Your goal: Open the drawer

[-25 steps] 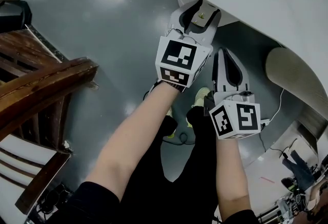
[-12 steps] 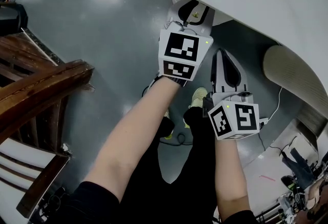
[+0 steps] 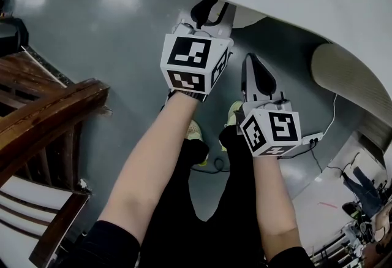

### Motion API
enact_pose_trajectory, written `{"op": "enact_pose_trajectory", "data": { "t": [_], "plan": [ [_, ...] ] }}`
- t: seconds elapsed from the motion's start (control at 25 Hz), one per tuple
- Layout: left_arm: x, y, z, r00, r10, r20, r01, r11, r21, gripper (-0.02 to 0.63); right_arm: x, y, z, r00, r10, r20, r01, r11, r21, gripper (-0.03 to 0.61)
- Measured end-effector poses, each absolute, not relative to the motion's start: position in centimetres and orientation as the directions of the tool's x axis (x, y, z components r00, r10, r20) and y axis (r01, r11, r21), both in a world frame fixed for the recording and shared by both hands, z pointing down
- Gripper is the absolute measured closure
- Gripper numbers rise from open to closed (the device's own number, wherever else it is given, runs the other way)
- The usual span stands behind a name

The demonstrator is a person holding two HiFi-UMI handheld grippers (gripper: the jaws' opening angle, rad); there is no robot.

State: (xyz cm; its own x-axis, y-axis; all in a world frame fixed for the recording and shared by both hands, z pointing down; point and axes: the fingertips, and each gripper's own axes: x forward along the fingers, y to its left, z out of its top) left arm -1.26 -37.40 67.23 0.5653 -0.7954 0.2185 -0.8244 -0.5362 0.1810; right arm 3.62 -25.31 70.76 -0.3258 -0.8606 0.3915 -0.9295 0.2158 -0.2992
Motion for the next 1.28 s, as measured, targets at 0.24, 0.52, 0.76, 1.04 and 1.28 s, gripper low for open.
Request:
{"op": "enact_pose_trajectory", "data": {
  "t": [0.24, 0.52, 0.76, 1.04, 1.28],
  "plan": [
    [-1.3, -37.2, 67.3, 0.571, -0.791, 0.219, -0.82, -0.538, 0.194, 0.508, 4.4, -25.3, 71.4, -0.319, -0.859, 0.401, -0.931, 0.204, -0.302, 0.563],
    [-3.5, -32.5, 67.9, 0.557, -0.805, 0.204, -0.83, -0.535, 0.155, 0.508, 3.9, -25.7, 72.2, -0.325, -0.849, 0.416, -0.93, 0.208, -0.302, 0.563],
    [-4.9, -30.0, 68.4, 0.561, -0.799, 0.217, -0.828, -0.535, 0.17, 0.508, 2.3, -24.5, 72.4, -0.344, -0.83, 0.439, -0.927, 0.225, -0.3, 0.563],
    [-5.7, -27.8, 68.5, 0.556, -0.789, 0.262, -0.831, -0.525, 0.183, 0.508, 2.0, -22.5, 70.9, -0.346, -0.819, 0.459, -0.927, 0.221, -0.304, 0.563],
    [-7.2, -24.8, 69.1, 0.549, -0.787, 0.28, -0.836, -0.516, 0.189, 0.508, 0.9, -19.9, 69.9, -0.35, -0.815, 0.462, -0.927, 0.23, -0.297, 0.563]
  ]
}}
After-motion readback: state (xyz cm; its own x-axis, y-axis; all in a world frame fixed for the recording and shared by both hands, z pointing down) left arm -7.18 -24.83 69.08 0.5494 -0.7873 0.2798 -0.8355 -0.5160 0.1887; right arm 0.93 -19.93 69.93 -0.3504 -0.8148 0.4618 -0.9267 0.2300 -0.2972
